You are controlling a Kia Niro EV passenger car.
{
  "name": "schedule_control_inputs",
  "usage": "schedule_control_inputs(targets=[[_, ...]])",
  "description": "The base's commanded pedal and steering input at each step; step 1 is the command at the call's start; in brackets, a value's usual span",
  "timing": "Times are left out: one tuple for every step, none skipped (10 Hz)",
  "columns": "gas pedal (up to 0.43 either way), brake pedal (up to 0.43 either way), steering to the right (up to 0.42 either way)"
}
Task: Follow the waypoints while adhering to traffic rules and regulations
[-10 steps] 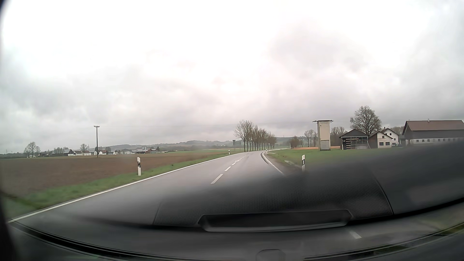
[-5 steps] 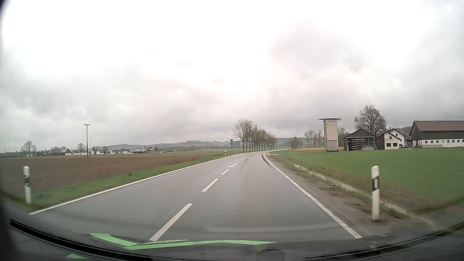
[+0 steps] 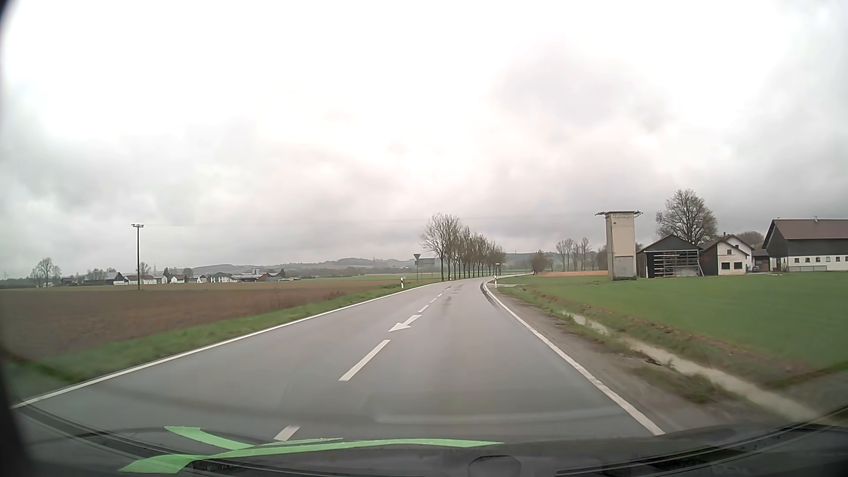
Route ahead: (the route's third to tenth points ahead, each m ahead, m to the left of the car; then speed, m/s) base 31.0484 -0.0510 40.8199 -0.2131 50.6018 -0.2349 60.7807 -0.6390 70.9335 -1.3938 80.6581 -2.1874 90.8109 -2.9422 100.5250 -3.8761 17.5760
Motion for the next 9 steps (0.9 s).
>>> schedule_control_inputs(targets=[[0.24,0.0,-0.002],[0.24,0.0,-0.002],[0.248,0.0,-0.001],[0.26,0.0,-0.001],[0.268,0.0,0.0],[0.28,0.0,0.0],[0.28,0.0,0.0],[0.248,0.0,0.0],[0.24,0.0,0.001]])
